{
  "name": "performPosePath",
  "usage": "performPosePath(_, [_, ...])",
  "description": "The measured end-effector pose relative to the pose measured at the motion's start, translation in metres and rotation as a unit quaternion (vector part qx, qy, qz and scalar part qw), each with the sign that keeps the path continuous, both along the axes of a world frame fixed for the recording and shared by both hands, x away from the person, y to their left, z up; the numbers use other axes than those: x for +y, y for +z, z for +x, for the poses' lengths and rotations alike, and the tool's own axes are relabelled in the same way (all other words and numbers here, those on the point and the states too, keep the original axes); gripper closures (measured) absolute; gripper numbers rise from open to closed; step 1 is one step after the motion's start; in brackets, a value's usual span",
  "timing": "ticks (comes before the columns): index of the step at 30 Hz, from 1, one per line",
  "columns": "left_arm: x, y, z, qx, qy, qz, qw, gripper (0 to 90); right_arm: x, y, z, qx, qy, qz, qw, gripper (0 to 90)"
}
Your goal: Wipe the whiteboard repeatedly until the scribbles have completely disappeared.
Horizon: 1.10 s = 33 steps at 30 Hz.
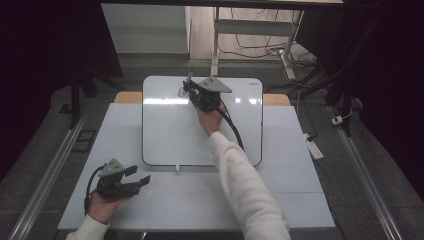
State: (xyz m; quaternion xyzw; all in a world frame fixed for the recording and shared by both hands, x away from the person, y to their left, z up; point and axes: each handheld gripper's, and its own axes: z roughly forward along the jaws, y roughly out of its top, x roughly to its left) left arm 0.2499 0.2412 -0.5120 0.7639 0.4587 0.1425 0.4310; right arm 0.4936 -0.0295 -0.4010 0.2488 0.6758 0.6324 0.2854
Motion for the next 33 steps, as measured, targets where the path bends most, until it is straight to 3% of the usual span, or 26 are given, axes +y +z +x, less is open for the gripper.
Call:
performPosePath(3, [0.000,0.000,0.001,0.001,-0.001,0.001,1.0000,33.5,-0.003,0.003,0.004,0.002,-0.004,0.008,1.0000,80.1])
performPosePath(7, [0.000,-0.001,0.001,0.002,-0.001,0.001,1.0000,33.5,0.013,-0.004,-0.003,-0.007,0.030,-0.028,0.9991,80.1])
performPosePath(9, [0.000,0.000,0.001,0.001,0.000,0.001,1.0000,33.5,0.016,-0.003,-0.003,-0.010,0.032,-0.034,0.9988,80.1])
performPosePath(13, [0.000,0.000,0.000,0.000,-0.001,0.000,1.0000,33.6,0.008,0.004,0.004,-0.002,0.006,-0.005,1.0000,80.1])
performPosePath(15, [0.000,0.000,0.001,0.000,0.000,0.000,1.0000,33.5,0.009,0.003,0.003,-0.003,0.008,-0.008,0.9999,80.1])
performPosePath(16, [0.001,0.000,0.001,0.002,-0.001,-0.001,1.0000,33.5,0.014,-0.001,-0.001,-0.001,0.031,-0.025,0.9992,80.1])
performPosePath(18, [0.001,0.000,0.001,0.002,-0.001,-0.001,1.0000,33.5,0.022,-0.006,-0.007,-0.006,0.051,-0.054,0.9972,80.1])
performPosePath(21, [0.000,0.000,0.000,-0.001,0.000,-0.001,1.0000,33.5,0.023,-0.006,-0.007,-0.006,0.054,-0.054,0.9971,80.1])
performPosePath(25, [0.001,0.001,-0.001,-0.002,0.001,-0.002,1.0000,33.5,0.011,0.002,0.004,0.001,0.019,-0.010,0.9998,80.1])
performPosePath(28, [0.002,0.000,0.000,0.001,0.000,-0.003,1.0000,33.6,0.012,-0.001,0.002,0.004,0.033,-0.018,0.9993,80.1])
performPosePath(30, [0.001,0.000,0.000,0.001,0.000,-0.001,1.0000,33.6,0.019,-0.008,-0.007,0.007,0.065,-0.044,0.9969,80.1])
performPosePath(33, [0.001,0.001,-0.001,-0.002,0.001,-0.001,1.0000,33.5,0.022,-0.010,-0.010,0.006,0.071,-0.055,0.9960,80.1])
